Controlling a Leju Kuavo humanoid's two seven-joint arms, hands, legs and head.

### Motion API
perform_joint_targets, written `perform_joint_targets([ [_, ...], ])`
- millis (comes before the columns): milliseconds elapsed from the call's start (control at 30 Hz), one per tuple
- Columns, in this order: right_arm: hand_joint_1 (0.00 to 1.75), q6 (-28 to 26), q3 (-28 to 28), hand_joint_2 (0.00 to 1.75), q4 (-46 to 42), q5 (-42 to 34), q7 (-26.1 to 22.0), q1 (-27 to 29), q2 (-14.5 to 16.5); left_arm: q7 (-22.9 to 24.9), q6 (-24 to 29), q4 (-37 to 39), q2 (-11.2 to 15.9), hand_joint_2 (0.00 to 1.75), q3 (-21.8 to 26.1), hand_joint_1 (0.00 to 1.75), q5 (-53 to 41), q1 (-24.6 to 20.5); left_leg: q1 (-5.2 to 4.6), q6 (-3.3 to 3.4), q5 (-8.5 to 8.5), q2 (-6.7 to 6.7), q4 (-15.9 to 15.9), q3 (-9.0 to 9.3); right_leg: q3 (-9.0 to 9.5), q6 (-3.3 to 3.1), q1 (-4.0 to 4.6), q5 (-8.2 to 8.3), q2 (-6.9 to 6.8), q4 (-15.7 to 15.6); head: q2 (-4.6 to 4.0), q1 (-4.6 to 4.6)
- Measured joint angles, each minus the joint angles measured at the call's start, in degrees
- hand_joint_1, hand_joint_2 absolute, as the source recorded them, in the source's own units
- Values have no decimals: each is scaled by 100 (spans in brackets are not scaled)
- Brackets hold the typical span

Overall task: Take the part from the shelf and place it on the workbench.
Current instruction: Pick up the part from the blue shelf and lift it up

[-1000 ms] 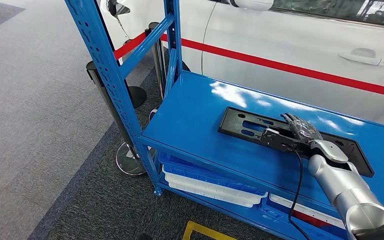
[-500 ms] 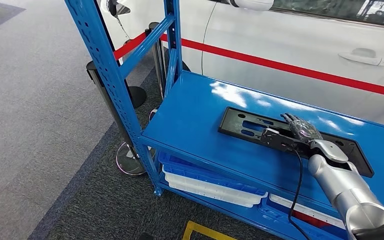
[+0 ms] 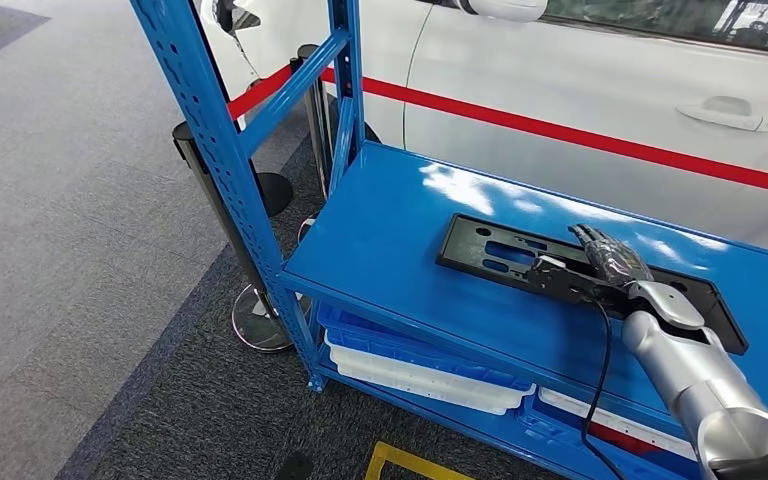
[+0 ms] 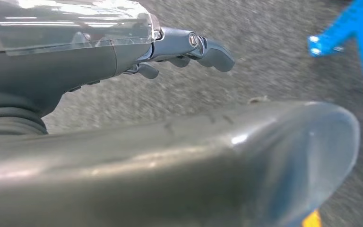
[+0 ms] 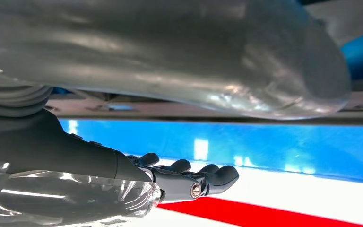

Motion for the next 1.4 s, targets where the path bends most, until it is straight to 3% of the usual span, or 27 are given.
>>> perform_joint_targets([
  [133,0,94,231,0,-5,312,76,-177,-46,-42,-74,0,3,0,3,0,-51,-4,-1,0,0,1,1,-1,-2,2,-1,2,4,0,0,0],
  [533,0,833,603,0,-186,442,16,-1439,-226,220,-122,0,10,0,-3,0,-43,63,-1,1,1,1,1,-2,-3,2,0,1,6,1,0,0],
  [1000,0,1097,818,0,-410,381,27,-1552,-238,299,-227,0,17,0,-4,0,-1,84,-3,3,-1,0,6,-4,-1,5,-3,2,5,-2,0,0],
  [1233,0,1144,897,0,-488,239,63,-1550,-223,461,-263,0,33,0,-16,0,-3,77,-32,88,-11,1,23,-6,17,71,-32,13,8,-17,0,0],
  [1300,0,1146,913,0,-499,201,96,-1543,-219,505,-218,0,34,0,-19,0,1,77,7,127,51,19,-69,35,-1,102,-22,-86,3,58,0,0],
  [1333,0,1142,923,0,-501,187,113,-1539,-215,522,-197,0,34,0,-20,0,5,76,29,149,82,31,-120,51,-63,116,-19,-227,-2,221,0,0],
  [1400,0,1127,952,0,-495,166,136,-1503,-210,540,-172,0,33,0,-20,0,12,78,38,174,113,42,-153,47,-325,145,-41,-641,-16,872,0,0],
])
